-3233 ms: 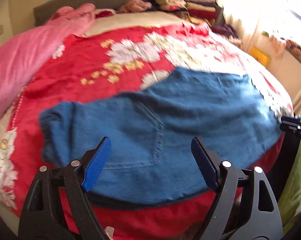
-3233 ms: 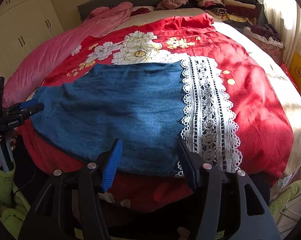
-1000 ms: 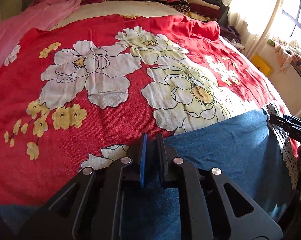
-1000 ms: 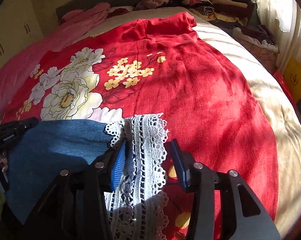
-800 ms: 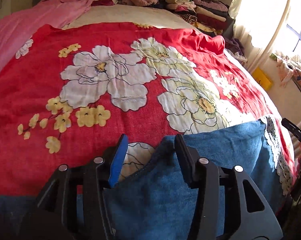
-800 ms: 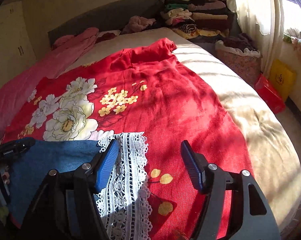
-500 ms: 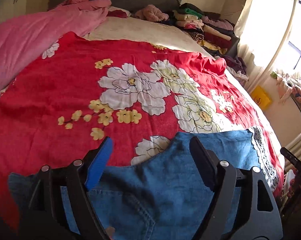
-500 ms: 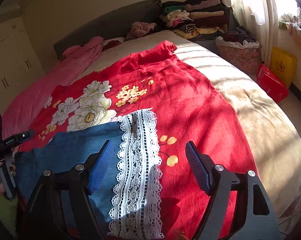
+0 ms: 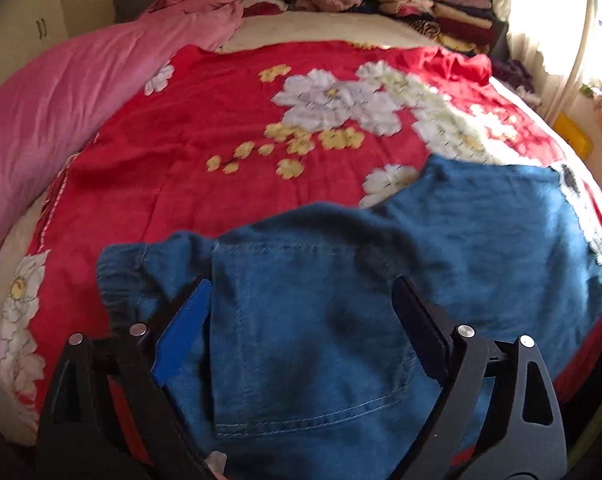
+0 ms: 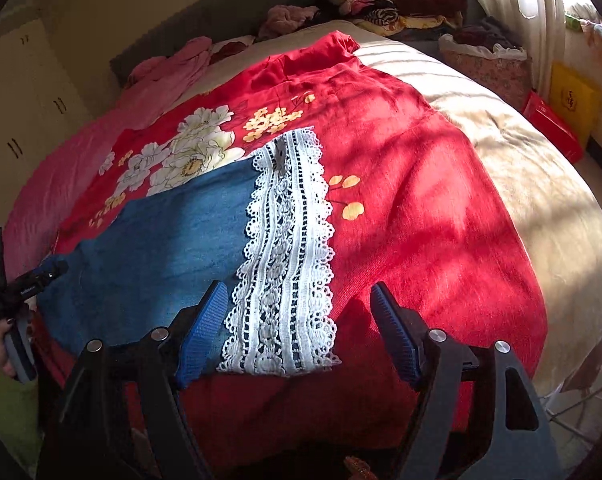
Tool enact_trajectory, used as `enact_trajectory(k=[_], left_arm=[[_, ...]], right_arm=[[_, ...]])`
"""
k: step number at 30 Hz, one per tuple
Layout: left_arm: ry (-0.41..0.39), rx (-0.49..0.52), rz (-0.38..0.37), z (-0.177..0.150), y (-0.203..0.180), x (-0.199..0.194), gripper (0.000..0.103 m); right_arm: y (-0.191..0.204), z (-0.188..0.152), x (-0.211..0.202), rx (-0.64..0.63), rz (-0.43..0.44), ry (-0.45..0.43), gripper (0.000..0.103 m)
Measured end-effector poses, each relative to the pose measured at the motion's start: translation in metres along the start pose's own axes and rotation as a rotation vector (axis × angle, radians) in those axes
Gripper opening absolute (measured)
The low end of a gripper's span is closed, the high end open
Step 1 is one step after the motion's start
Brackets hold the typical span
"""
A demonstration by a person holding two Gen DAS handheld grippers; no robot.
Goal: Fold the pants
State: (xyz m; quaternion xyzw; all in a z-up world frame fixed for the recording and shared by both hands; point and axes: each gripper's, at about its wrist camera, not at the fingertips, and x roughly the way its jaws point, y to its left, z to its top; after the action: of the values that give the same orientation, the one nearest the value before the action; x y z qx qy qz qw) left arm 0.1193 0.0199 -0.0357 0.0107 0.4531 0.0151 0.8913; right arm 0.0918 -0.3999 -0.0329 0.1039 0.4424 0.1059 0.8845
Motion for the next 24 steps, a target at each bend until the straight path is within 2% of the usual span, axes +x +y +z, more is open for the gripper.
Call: enact_trajectory(k=[2, 3, 5, 6, 8, 14, 17, 19, 24], left_arm=[[0.031, -0.005, 0.006, -0.011, 0.009, 0.006, 0.084], [0.040, -0.013, 0.000, -0.017, 0.014, 0.008, 0.084], [0.043, -0.032, -0.024, -0.026, 0.022, 0.006, 0.081], [0.038, -0.033, -0.023, -0.030, 0.025, 0.004, 0.076], [0.033, -0.031, -0.025, -0.034, 0.026, -0.002, 0.073], [0.028, -0.052, -0.052, -0.037, 0.027, -0.007, 0.073], [0.007, -0.076, -0.083, -0.037, 0.028, -0.014, 0.073], [-0.014, -0.085, -0.102, -0.036, 0.027, -0.023, 0.078], [-0.080, -0.039, -0.102, -0.028, 0.011, -0.044, 0.082]], right_arm=[[0.005, -0.003, 0.009, -0.039, -0.020, 0.049, 0.052], [0.009, -0.006, 0.013, -0.075, -0.049, 0.068, 0.033], [0.018, -0.012, 0.013, -0.155, -0.100, 0.077, 0.031], [0.019, -0.014, 0.011, -0.165, -0.113, 0.078, 0.030], [0.017, -0.016, 0.009, -0.159, -0.133, 0.079, 0.030], [0.017, -0.020, 0.010, -0.167, -0.168, 0.076, 0.033], [0.016, -0.018, 0.000, -0.147, -0.159, 0.054, 0.042], [0.015, -0.017, -0.012, -0.138, -0.158, 0.014, 0.051], [0.020, -0.014, -0.035, -0.135, -0.155, -0.067, 0.059]])
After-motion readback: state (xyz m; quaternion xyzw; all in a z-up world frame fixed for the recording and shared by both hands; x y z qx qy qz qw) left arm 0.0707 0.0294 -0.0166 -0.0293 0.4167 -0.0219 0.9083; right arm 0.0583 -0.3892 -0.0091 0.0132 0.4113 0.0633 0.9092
